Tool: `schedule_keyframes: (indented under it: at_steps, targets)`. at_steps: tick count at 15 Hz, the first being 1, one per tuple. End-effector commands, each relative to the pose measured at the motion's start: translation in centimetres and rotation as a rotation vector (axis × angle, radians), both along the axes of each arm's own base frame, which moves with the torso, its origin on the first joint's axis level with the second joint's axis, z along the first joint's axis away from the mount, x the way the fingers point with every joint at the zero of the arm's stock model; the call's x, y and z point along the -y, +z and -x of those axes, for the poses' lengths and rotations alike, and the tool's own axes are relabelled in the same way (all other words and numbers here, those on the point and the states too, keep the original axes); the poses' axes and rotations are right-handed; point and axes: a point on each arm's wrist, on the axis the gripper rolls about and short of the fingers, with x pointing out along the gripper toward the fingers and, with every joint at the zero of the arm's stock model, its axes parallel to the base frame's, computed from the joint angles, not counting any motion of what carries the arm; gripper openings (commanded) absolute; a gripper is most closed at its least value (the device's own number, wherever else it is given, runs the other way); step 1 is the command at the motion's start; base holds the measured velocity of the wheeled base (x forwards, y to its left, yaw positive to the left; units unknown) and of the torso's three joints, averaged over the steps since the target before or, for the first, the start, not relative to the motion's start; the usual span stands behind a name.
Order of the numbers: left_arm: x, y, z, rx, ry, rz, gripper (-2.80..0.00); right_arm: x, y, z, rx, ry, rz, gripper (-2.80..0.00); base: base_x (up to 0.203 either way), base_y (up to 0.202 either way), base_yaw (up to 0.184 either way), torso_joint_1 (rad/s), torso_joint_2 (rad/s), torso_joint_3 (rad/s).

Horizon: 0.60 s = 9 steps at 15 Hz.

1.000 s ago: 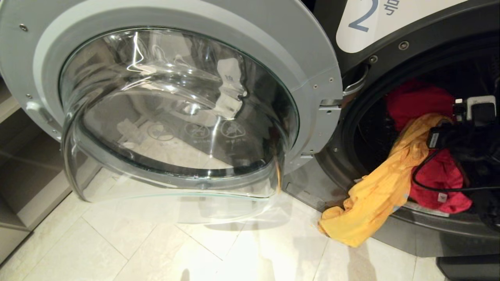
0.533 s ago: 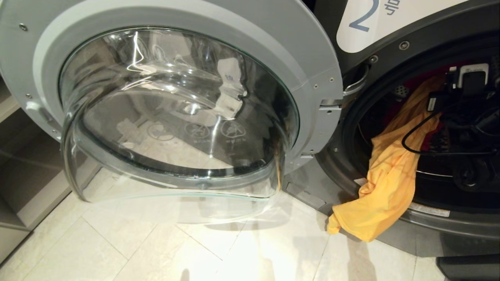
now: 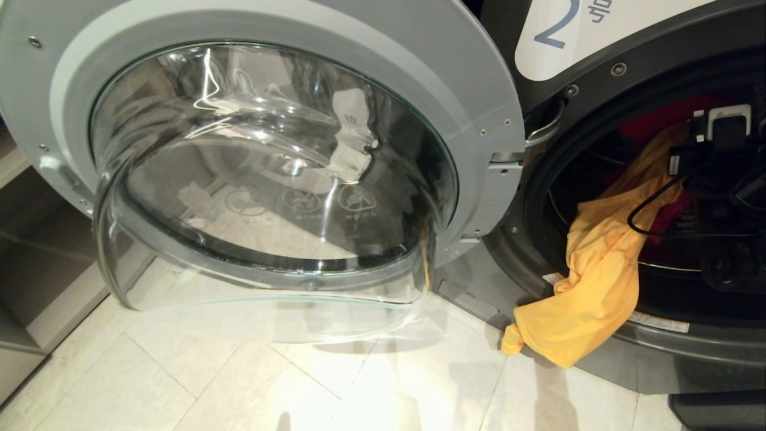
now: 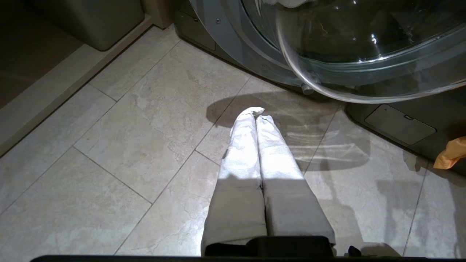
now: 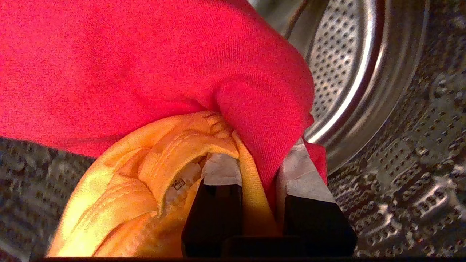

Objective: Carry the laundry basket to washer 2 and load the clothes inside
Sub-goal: Place the clothes into the washing machine

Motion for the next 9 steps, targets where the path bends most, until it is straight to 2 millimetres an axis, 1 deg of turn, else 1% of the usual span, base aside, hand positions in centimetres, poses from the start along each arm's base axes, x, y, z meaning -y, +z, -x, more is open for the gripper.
schedule_keyframes:
  at_steps: [1, 2, 3, 6, 9]
  targets:
    - [0.0, -1.1, -0.3, -0.039, 0.000, 0.000, -2.80, 0.0, -0.9, 0.3, -0.034, 0.002, -0.001, -2.80, 0.000, 0.000, 0.000, 0.000, 0.00, 0.000]
    - [0.0, -1.1, -0.3, -0.040, 0.001, 0.000, -2.80, -0.1, -1.5, 0.5, -0.058, 0.011, -0.003, -2.15, 0.000, 0.000, 0.000, 0.000, 0.00, 0.000]
    - [0.0, -1.1, -0.3, -0.041, 0.000, -0.001, -2.80, -0.1, -2.1, 0.6, -0.082, 0.021, -0.006, 0.00, 0.000, 0.000, 0.000, 0.000, 0.00, 0.000]
    - [0.0, -1.1, -0.3, -0.040, 0.000, -0.001, -2.80, -0.2, -3.3, 0.7, -0.127, 0.049, 0.012, 0.00, 0.000, 0.000, 0.000, 0.000, 0.00, 0.000]
    - [0.0, -1.1, -0.3, -0.039, 0.001, 0.001, -2.80, -0.3, -3.6, 0.8, -0.140, 0.052, 0.009, 0.00, 0.000, 0.000, 0.000, 0.000, 0.00, 0.000]
